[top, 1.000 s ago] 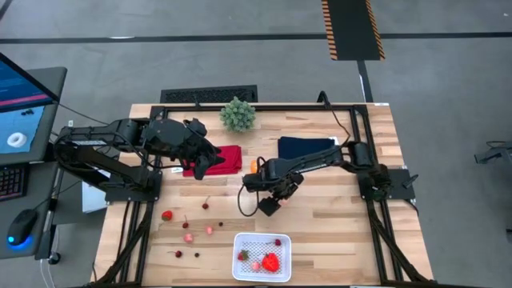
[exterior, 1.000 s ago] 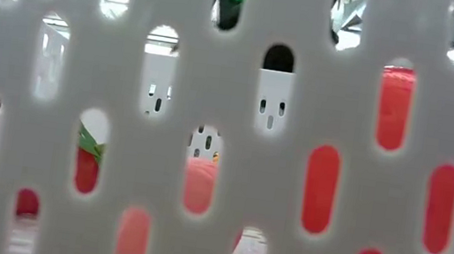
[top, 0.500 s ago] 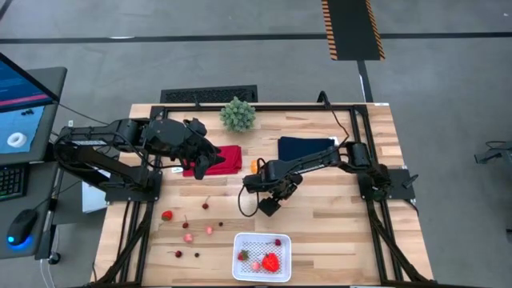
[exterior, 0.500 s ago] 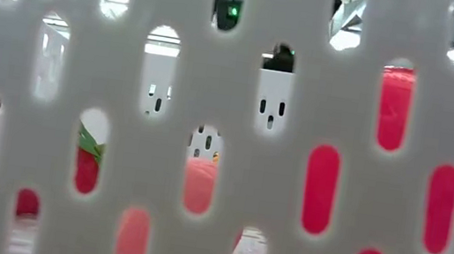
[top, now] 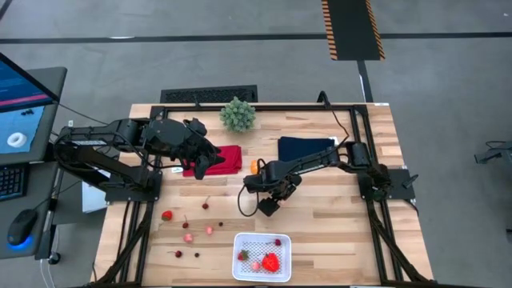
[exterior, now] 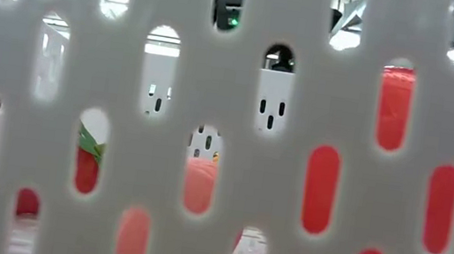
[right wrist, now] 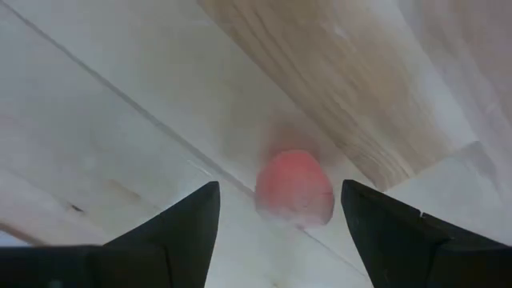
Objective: Pick and placing Produce into tupperware
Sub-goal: Put the right peach into the white bin
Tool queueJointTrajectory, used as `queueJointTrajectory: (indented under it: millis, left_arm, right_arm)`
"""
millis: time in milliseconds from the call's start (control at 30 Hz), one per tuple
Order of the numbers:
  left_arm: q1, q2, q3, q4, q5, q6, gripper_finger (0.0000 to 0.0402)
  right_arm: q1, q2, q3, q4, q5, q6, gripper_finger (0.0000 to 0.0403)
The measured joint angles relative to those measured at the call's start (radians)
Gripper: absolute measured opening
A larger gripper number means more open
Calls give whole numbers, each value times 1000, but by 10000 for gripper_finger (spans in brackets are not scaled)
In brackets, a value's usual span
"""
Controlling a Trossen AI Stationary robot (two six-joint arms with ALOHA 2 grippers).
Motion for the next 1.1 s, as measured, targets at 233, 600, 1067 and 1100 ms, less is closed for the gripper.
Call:
queueJointTrajectory:
  millis: [233, 600, 1067, 1100]
  left_arm:
    - [0, 0, 0, 0, 0, -2, 190]
    - [0, 0, 0, 0, 2, -1, 190]
    - [0, 0, 0, -17, 13, 34, 190]
    - [0, 0, 0, -25, 16, 43, 190]
  right_arm:
    - [0, 0, 0, -1, 0, 0, 243]
    - [-11, -2, 0, -4, -3, -19, 63]
    - [25, -143, 69, -42, -9, -11, 83]
    - [33, -161, 77, -42, -9, -11, 81]
